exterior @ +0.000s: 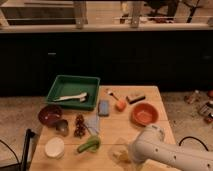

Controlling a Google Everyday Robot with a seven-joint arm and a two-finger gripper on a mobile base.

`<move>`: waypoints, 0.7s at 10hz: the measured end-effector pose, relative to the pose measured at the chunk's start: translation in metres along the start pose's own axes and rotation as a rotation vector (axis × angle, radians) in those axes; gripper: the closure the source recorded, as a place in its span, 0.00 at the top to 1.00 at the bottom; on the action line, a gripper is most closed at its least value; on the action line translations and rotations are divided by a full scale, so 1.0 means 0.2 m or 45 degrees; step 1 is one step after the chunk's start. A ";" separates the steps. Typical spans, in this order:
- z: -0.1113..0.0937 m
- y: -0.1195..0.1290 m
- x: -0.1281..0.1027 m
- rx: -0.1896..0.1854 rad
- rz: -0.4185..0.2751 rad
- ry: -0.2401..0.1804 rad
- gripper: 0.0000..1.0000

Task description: Place banana in red bowl

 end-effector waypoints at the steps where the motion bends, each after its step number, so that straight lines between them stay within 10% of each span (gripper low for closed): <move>1: 0.00 0.00 0.01 0.001 0.023 -0.030 0.80; 7: 0.05 -0.05 0.04 -0.005 0.122 -0.160 0.80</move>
